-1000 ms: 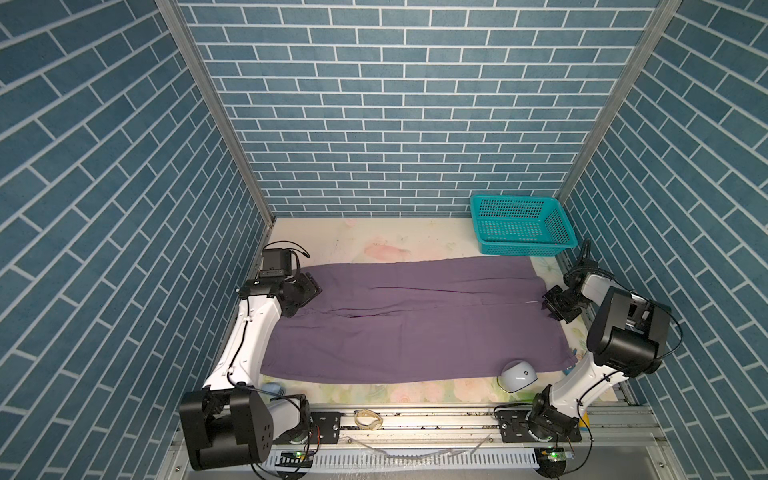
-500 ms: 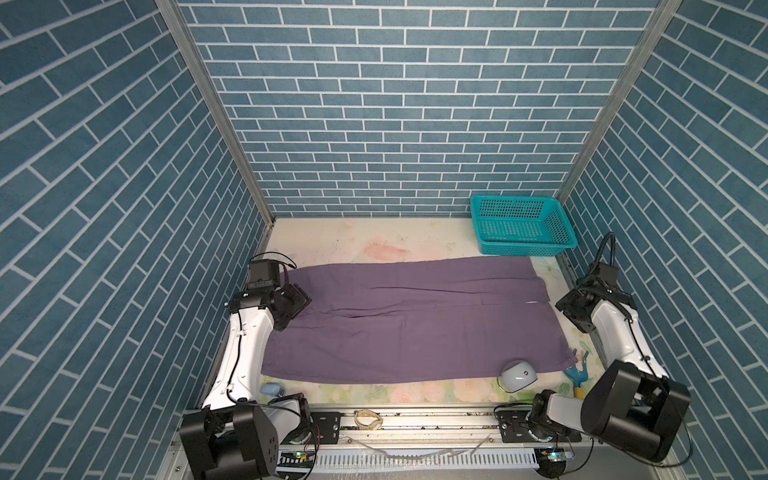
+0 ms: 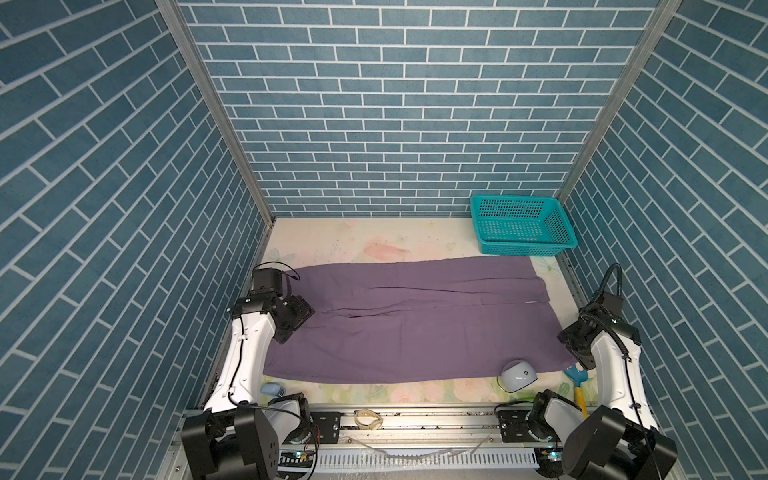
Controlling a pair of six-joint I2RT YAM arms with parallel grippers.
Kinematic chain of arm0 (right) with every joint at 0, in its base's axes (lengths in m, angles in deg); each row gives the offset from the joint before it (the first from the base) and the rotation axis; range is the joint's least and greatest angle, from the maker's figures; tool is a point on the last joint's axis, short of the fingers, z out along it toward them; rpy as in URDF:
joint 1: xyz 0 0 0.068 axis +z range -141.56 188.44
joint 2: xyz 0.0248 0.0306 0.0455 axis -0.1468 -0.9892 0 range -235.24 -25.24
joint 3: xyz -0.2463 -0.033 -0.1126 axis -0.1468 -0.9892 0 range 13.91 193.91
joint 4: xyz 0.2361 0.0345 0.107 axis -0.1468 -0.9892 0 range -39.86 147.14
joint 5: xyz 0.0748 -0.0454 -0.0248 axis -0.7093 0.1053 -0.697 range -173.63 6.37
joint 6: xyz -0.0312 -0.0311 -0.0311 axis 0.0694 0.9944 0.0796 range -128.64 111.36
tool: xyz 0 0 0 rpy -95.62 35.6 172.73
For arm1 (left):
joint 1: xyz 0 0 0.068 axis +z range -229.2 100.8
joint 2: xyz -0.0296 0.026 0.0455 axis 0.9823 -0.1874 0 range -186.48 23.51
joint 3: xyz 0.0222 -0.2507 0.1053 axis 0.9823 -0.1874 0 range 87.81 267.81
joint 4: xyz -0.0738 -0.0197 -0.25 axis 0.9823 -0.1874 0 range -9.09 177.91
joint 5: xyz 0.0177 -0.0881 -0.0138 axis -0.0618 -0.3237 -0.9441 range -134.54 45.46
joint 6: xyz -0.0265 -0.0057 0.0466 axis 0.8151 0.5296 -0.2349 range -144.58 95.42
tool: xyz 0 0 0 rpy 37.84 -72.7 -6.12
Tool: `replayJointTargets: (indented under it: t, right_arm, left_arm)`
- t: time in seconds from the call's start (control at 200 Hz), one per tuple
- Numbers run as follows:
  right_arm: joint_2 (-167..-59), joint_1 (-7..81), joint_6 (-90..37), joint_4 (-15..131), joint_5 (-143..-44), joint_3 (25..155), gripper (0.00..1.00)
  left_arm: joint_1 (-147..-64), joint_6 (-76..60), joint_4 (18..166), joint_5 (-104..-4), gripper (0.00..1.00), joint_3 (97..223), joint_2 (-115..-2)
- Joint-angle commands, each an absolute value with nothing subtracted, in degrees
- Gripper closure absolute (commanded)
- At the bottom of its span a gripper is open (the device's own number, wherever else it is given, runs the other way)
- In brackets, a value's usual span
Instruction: Fold and stack the trousers
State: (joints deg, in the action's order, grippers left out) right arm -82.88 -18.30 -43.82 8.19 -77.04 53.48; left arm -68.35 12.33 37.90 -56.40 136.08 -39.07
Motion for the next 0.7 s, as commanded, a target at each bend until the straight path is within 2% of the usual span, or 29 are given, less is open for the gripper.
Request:
replayJointTargets:
  t: [0.0, 0.235, 0.555, 0.695]
  right_arm:
    - [-82.7, -20.4, -47.8, 7.8, -78.8, 49.1, 0.48]
    - [-83.8, -23.2, -45.7, 9.8, -79.2, 48.2, 0.50]
    - [-86.7, -25.1, -43.4, 13.9, -79.4, 48.7, 0.56]
    - [-87.1, -25.4, -43.2, 15.8, -80.0, 47.9, 0.64]
  left_arm:
    - [-67.8, 13.4, 36.5, -56.9, 0.25, 134.4, -36.3]
    - [-67.7, 13.5, 37.4, -58.8, 0.25, 133.6, -37.4]
    - [-67.7, 13.1, 38.7, -59.1, 0.25, 132.2, -39.0]
    - [-67.7, 13.0, 39.2, -59.5, 0.25, 132.1, -40.5]
